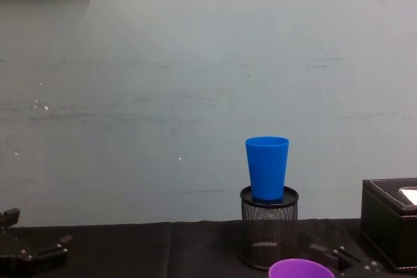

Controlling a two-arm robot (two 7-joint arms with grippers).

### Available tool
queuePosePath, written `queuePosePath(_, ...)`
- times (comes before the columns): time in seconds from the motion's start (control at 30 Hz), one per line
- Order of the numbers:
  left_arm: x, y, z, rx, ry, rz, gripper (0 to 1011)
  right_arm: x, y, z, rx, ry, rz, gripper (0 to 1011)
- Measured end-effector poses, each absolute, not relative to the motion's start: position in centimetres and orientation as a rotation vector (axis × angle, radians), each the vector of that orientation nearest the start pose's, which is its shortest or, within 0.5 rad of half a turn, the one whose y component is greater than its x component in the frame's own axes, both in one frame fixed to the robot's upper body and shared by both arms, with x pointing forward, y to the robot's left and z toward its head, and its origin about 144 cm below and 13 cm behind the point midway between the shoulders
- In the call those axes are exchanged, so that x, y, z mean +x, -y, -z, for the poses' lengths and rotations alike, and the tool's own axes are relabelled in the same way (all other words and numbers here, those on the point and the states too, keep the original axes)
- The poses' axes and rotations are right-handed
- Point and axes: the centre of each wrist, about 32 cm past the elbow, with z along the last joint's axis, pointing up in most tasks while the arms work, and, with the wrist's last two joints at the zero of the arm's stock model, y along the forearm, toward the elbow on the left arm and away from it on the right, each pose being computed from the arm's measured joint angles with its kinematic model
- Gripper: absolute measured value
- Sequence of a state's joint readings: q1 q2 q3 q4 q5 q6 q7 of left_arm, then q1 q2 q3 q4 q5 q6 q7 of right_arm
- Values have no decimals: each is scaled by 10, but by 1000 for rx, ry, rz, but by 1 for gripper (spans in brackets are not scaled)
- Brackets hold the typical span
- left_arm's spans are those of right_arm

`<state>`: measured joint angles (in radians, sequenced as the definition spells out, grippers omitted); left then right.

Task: Pick up one cup with a gripper and tap it against the other cup.

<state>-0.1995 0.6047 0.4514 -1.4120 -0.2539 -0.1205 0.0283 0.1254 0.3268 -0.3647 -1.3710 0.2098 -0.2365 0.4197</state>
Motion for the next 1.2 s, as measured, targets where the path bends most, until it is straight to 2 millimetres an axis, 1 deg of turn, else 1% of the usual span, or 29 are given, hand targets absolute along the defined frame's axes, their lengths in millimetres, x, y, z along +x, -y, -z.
queuePosePath(0.13, 489, -310, -1140, 304, 285, -1248, 1000, 475, 233, -1109, -63, 158, 837, 1003)
queuePosePath(0.23, 489, -310, -1140, 304, 285, -1248, 1000, 474, 232, -1119, -39, 185, 834, 1002)
queuePosePath(0.27, 489, -310, -1140, 304, 285, -1248, 1000, 474, 232, -1119, -39, 185, 834, 1003)
queuePosePath(0.37, 489, -310, -1140, 305, 285, -1248, 1000, 472, 231, -1129, -15, 214, 843, 1003)
queuePosePath(0.5, 489, -310, -1140, 304, 285, -1248, 1000, 468, 233, -1145, 22, 243, 927, 1002)
queuePosePath(0.6, 489, -310, -1140, 305, 285, -1248, 1000, 463, 233, -1153, 36, 251, 1023, 1002)
queuePosePath(0.7, 489, -310, -1140, 304, 285, -1248, 1000, 460, 234, -1157, 36, 235, 1106, 1003)
queuePosePath(0.87, 489, -310, -1140, 304, 285, -1248, 1000, 459, 234, -1154, 27, 168, 1215, 1003)
queuePosePath(1.0, 489, -310, -1140, 304, 285, -1248, 1000, 460, 233, -1143, 14, 97, 1280, 1003)
queuePosePath(1.2, 489, -310, -1140, 304, 285, -1248, 1000, 461, 232, -1130, 7, 46, 1313, 1003)
